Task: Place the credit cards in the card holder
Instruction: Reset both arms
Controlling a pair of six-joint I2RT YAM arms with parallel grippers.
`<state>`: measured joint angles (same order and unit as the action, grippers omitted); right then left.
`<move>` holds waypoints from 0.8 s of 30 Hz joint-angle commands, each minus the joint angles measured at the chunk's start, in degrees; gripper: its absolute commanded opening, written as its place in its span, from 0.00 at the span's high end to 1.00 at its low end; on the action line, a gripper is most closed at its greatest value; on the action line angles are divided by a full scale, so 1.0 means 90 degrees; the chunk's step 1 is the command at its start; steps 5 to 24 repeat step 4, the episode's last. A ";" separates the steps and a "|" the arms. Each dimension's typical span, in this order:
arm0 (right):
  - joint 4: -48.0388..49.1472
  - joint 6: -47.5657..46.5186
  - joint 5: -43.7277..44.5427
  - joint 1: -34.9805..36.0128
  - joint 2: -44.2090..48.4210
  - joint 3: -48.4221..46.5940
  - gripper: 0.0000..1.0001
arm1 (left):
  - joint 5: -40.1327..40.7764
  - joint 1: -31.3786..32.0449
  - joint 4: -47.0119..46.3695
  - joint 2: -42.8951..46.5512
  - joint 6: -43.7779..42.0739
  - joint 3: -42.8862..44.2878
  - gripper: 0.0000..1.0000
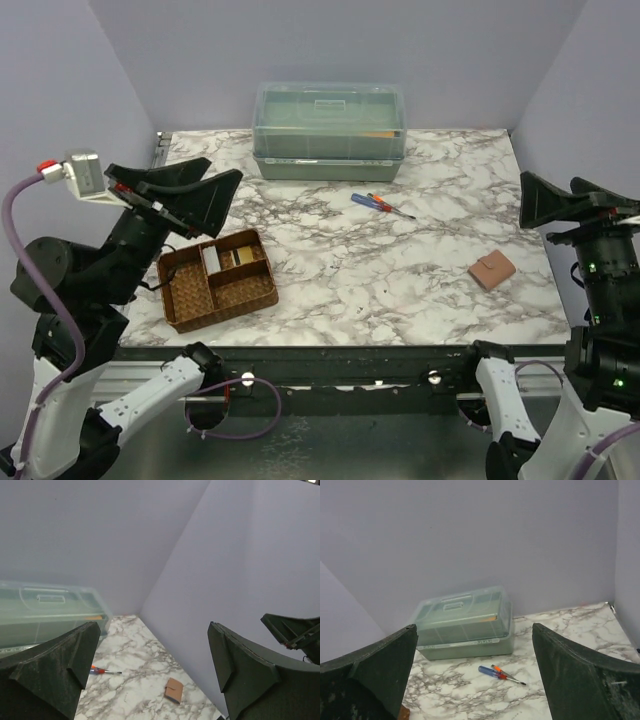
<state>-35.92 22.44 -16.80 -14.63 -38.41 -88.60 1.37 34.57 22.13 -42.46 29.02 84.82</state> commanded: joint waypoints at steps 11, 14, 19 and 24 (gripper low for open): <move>-0.0296 -0.0076 0.0217 0.0002 0.0150 -0.0152 0.00 | 0.0195 -0.0013 -0.0174 0.0195 -0.0147 -0.0033 0.01; -0.0296 -0.0076 0.0217 0.0002 0.0150 -0.0152 0.00 | 0.0195 -0.0013 -0.0174 0.0195 -0.0147 -0.0033 0.01; -0.0296 -0.0076 0.0217 0.0002 0.0150 -0.0152 0.00 | 0.0195 -0.0013 -0.0174 0.0195 -0.0147 -0.0033 0.01; -0.0296 -0.0076 0.0217 0.0002 0.0150 -0.0152 0.00 | 0.0195 -0.0013 -0.0174 0.0195 -0.0147 -0.0033 0.01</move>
